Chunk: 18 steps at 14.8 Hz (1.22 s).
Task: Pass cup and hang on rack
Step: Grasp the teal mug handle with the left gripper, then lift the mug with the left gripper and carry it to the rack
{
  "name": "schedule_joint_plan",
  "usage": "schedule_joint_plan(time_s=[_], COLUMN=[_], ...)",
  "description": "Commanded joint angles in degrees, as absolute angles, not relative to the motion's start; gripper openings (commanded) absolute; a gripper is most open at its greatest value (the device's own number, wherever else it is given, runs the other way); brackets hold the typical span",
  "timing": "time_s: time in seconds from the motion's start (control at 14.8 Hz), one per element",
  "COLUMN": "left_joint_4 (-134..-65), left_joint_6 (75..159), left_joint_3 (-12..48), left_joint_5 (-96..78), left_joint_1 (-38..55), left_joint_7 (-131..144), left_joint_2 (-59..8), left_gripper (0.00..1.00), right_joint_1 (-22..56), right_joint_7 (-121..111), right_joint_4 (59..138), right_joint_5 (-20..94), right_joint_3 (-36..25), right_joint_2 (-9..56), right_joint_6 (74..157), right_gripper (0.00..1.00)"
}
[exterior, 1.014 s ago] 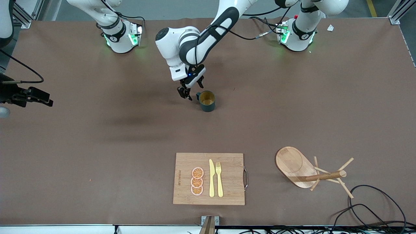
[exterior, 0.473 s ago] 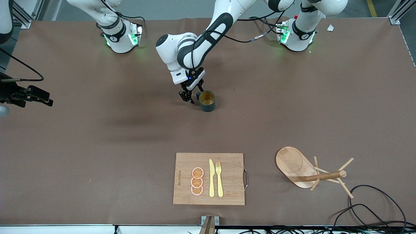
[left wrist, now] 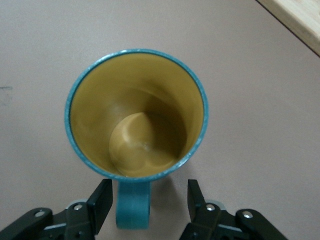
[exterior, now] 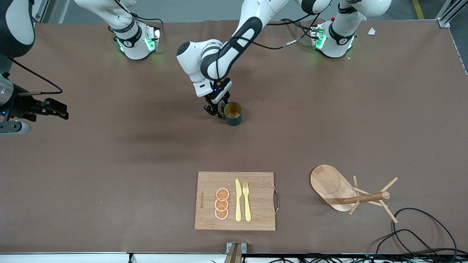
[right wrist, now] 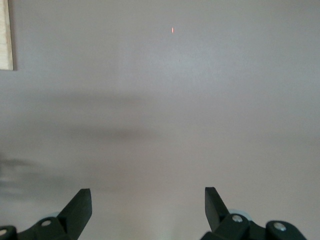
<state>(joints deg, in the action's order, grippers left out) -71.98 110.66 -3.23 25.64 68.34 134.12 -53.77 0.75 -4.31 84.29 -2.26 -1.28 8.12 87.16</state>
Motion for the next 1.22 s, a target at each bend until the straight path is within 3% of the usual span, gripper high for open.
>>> schedule_joint_plan(time_s=[0.0,0.47,0.81,1.15], left_joint_4=[-70.5,-70.6,-70.6,-70.6], left_joint_6=[110.7,110.5,110.0,109.8], left_joint_3=[-3.7,-3.8,-4.2,-3.9], left_joint_5=[26.5,26.5,26.1,19.4], left_joint_1=[68.7,68.8,67.4,60.0], left_joint_7=[134.1,132.0,125.4,117.4], left_joint_2=[-54.6,-53.9,-49.1,-40.4], left_gripper=[0.55,0.03,0.00,0.00], right_joint_1=[0.3,0.1,0.1,0.3], right_joint_7=[-3.1,2.5,-1.4,-1.4], right_joint_4=[82.4,83.4,89.7,97.3], right_joint_5=[-0.8,0.2,0.1,0.1], right_joint_3=[-1.3,-1.4,-1.3,-1.2], right_joint_2=[8.3,5.0,-2.4,-9.2], right_joint_6=[83.8,83.2,83.6,84.6], right_gripper=[1.00,1.00,1.00,1.00])
